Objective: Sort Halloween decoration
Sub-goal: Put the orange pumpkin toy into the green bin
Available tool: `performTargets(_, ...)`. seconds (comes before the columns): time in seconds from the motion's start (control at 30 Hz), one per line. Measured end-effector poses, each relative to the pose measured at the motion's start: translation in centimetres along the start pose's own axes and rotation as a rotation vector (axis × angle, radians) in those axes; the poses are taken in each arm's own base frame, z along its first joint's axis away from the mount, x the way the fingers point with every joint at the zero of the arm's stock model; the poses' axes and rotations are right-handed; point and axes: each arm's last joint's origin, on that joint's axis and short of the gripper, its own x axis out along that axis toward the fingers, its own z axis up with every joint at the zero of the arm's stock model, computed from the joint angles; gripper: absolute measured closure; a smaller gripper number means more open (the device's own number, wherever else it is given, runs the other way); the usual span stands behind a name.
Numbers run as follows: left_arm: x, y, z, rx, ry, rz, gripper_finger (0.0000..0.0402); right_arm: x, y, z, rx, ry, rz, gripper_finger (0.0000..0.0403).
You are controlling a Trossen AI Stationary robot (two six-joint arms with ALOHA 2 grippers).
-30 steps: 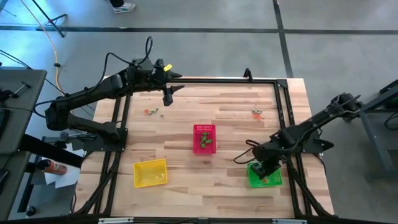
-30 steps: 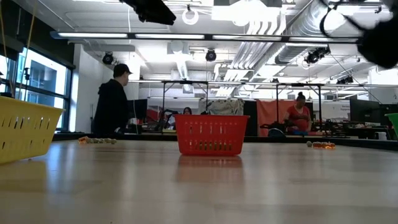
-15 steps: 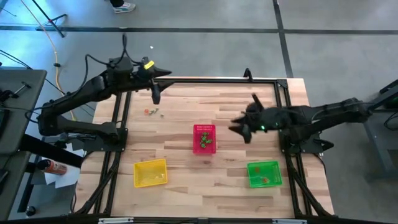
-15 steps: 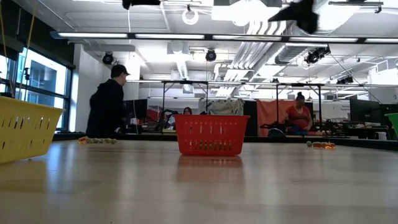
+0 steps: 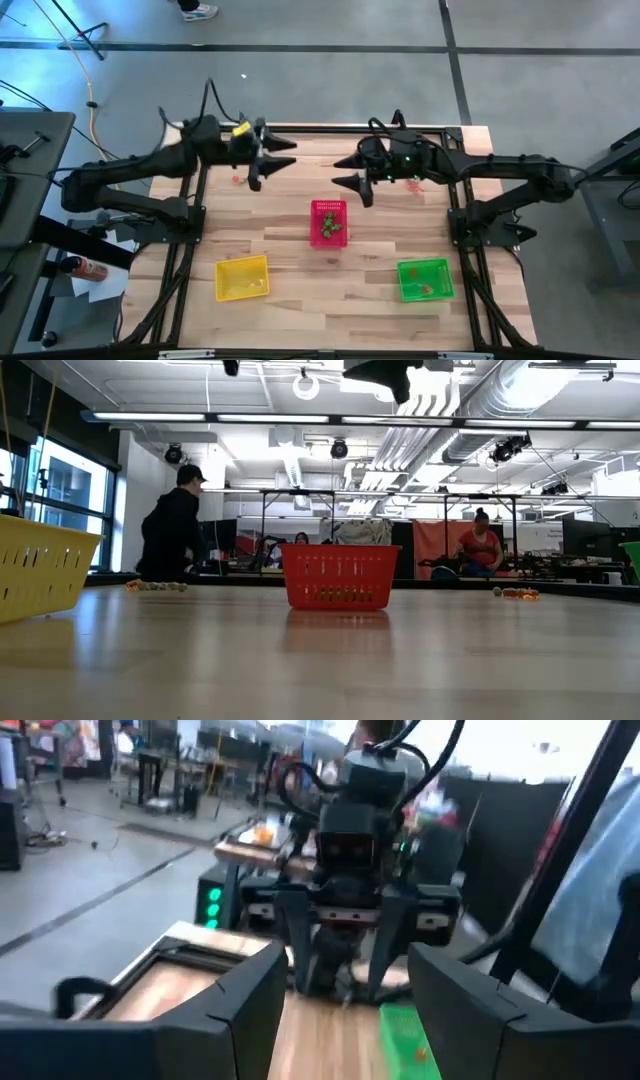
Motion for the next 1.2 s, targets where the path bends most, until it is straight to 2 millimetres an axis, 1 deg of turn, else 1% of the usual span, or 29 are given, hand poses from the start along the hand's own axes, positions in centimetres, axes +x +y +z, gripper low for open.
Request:
performTargets(0.1,0.2,0.2,-1.8,-0.057,-0.054,0.021,0.0202,0.1,0.1,0.6,-0.021,-0.011,0.017,0.0183)
performTargets(0.17,0.2,0.3,-2.3,-0.074,-0.077,0.026,0.0202,0.1,0.1,0.6,-0.021,-0.008,0.017,0.0183)
performTargets(0.4,0.2,0.4,-2.3,-0.007,-0.076,0.028,0.0202,0.0,0.0,0.5,-0.018,0.005,0.012,0.0183)
performTargets(0.53,0.2,0.4,-2.3,-0.006,-0.074,0.029,0.0202,0.0,0.0,0.5,-0.01,0.005,0.012,0.0183)
performTargets(0.6,0.2,0.4,-2.5,-0.029,-0.059,0.036,0.0202,0.0,0.0,0.5,-0.01,0.005,0.012,0.0183)
performTargets(0.67,0.1,0.9,-2.8,-0.1,-0.012,0.105,0.0202,0.0,0.0,0.5,-0.007,0.005,0.012,0.0183)
performTargets(0.73,-0.2,1.9,-3.1,-0.157,0.094,0.242,0.0202,0.0,0.0,0.5,0.014,0.005,0.011,0.0183)
performTargets(0.83,-1.2,4.1,-3.3,-0.235,0.279,0.493,0.0202,0.0,0.0,0.5,0.034,0.005,0.01,0.0183)
performTargets(0.9,-2.2,5.7,-3.9,-0.301,0.449,0.64,0.0202,0.0,-0.1,0.5,0.035,0.004,-0.003,0.0183)
performTargets(1.0,-4.0,8.0,-5.8,-0.362,0.734,0.81,0.0202,0.0,-0.2,0.5,0.034,0.003,-0.019,0.0183)
performTargets(1.07,-5.0,9.2,-7.6,-0.407,0.933,0.892,0.0202,0.0,-0.3,0.5,0.036,0.003,-0.041,0.0183)
performTargets(1.13,-5.9,10.2,-9.7,-0.414,1.118,0.936,0.0202,0.0,-0.3,0.4,0.036,0.005,-0.054,0.0183)
performTargets(1.2,-6.3,11.1,-11.6,-0.394,1.24,0.944,0.0202,0.0,-0.3,0.4,0.036,0.01,-0.058,0.0183)
